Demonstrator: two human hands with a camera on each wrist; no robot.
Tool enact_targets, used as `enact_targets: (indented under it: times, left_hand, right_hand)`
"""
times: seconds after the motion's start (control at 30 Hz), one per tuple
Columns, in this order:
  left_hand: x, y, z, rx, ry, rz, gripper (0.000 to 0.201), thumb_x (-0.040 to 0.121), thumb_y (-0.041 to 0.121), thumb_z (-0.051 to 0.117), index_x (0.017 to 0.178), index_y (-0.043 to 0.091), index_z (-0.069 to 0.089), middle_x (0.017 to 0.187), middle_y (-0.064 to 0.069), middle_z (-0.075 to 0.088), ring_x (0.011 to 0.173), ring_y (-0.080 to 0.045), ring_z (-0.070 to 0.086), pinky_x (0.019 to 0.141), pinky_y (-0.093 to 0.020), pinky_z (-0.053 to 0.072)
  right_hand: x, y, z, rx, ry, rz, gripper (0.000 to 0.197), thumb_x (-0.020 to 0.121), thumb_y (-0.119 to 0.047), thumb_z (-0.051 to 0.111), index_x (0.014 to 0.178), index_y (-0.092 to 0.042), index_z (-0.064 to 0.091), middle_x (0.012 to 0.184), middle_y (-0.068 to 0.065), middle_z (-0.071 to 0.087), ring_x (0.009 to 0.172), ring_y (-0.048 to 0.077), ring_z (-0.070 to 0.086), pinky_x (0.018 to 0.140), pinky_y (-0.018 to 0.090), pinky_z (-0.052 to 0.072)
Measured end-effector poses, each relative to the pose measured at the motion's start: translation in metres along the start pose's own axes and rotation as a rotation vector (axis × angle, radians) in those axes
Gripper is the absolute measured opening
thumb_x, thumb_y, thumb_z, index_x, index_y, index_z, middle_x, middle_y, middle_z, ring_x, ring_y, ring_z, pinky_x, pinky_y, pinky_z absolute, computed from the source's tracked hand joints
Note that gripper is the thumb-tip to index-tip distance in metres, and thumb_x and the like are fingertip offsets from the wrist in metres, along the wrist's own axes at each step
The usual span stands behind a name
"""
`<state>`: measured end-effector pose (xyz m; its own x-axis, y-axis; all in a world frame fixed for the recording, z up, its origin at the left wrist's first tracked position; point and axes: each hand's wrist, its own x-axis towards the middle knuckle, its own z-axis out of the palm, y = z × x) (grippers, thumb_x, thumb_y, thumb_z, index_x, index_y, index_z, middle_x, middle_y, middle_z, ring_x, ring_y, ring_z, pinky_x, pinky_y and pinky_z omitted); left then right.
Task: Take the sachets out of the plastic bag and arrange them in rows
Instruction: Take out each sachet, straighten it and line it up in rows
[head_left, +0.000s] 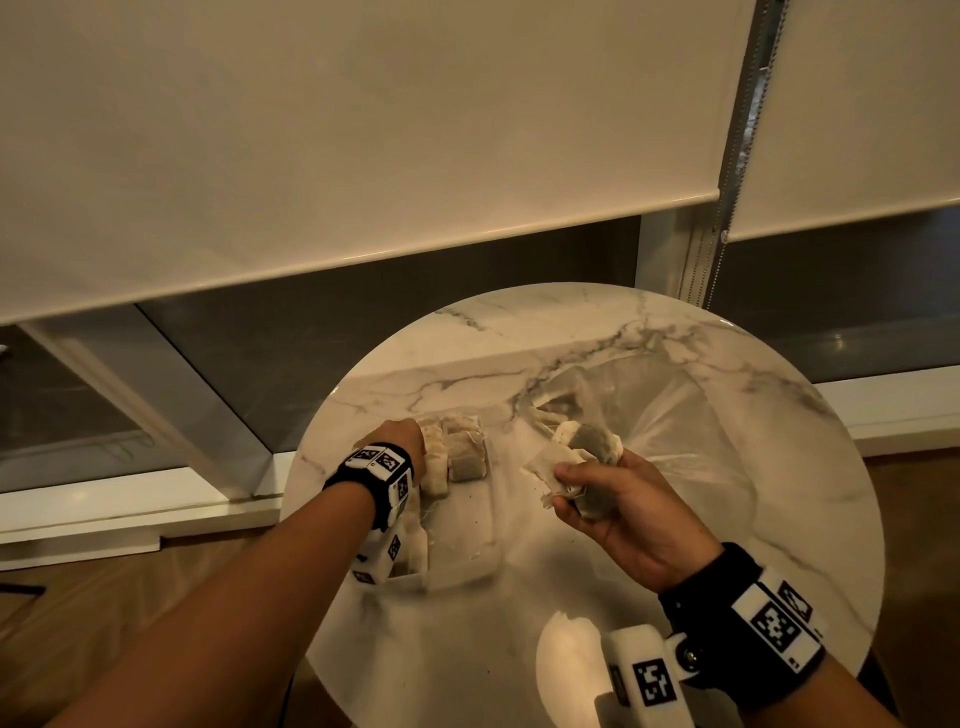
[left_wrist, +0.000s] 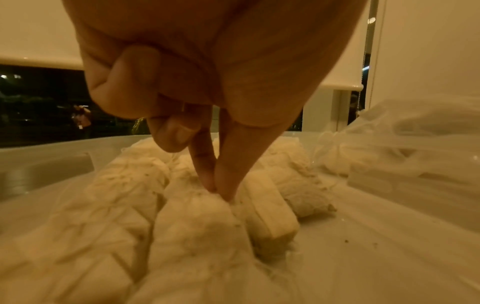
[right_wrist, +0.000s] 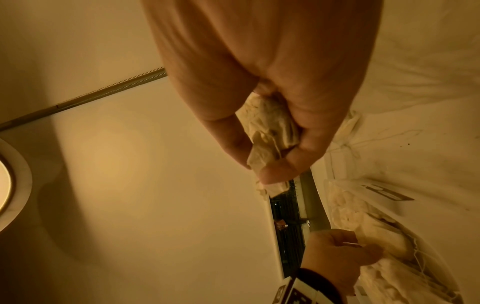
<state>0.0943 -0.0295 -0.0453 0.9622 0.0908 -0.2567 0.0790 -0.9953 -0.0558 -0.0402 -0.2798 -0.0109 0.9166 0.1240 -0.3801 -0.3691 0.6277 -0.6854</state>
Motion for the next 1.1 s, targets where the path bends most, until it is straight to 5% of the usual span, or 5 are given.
enact_targets:
  times: [0.4,0.63,0.77,0.87,1.1]
  left_hand:
    - [0.003,0.001,-0.01,-0.068,0.046,-0.009,0.027,0.084,0.009,0.066,0.11,0.018,0.064,0.112,-0.009,0.065,0.097,-0.03,0.065,0.086,-0.04,0.058]
    - [-0.051,0.017,-0.049,-0.67,0.175,0.082,0.014,0.093,0.032,0.066,0.095,0.019,0.071,0.088,-0.002,0.073,0.073,-0.012,0.065,0.058,-0.021,0.045]
    - [-0.114,0.028,-0.061,-1.231,-0.095,0.152,0.039,0.098,0.044,0.056,0.097,0.008,0.072,0.084,-0.011,0.074,0.062,-0.019,0.064,0.052,-0.027,0.044]
    - [-0.137,0.036,-0.049,-1.359,-0.169,0.205,0.03,0.093,0.035,0.065,0.102,0.007,0.072,0.081,-0.004,0.072,0.067,-0.018,0.068,0.058,-0.029,0.049]
    - [-0.14,0.034,-0.019,-1.468,0.029,0.19,0.017,0.088,0.01,0.072,0.105,0.008,0.071,0.08,-0.007,0.073,0.066,-0.011,0.067,0.06,-0.022,0.052]
  right_hand:
    - [-0.017,-0.007,0.014,0.105,-0.17,0.099,0.032,0.077,0.006,0.067,0.108,-0.002,0.062,0.086,0.014,0.066,0.075,0.024,0.066,0.059,0.029,0.059]
    - [-0.022,-0.013,0.027,0.153,-0.22,0.023,0.027,0.085,0.006,0.061,0.11,-0.004,0.063,0.089,0.013,0.071,0.076,0.021,0.071,0.064,0.031,0.061]
    - [-0.017,-0.004,0.03,0.155,-0.183,0.017,0.032,0.088,0.007,0.059,0.118,-0.004,0.062,0.096,0.014,0.072,0.081,0.022,0.071,0.072,0.033,0.061]
    - [-0.015,0.004,0.032,0.139,-0.19,0.041,0.034,0.089,0.006,0.059,0.122,-0.002,0.061,0.105,0.017,0.072,0.084,0.024,0.073,0.072,0.033,0.061]
    - [-0.009,0.02,0.032,-0.048,-0.11,0.001,0.03,0.084,0.002,0.071,0.111,-0.009,0.067,0.092,0.009,0.071,0.07,0.013,0.064,0.052,0.019,0.047]
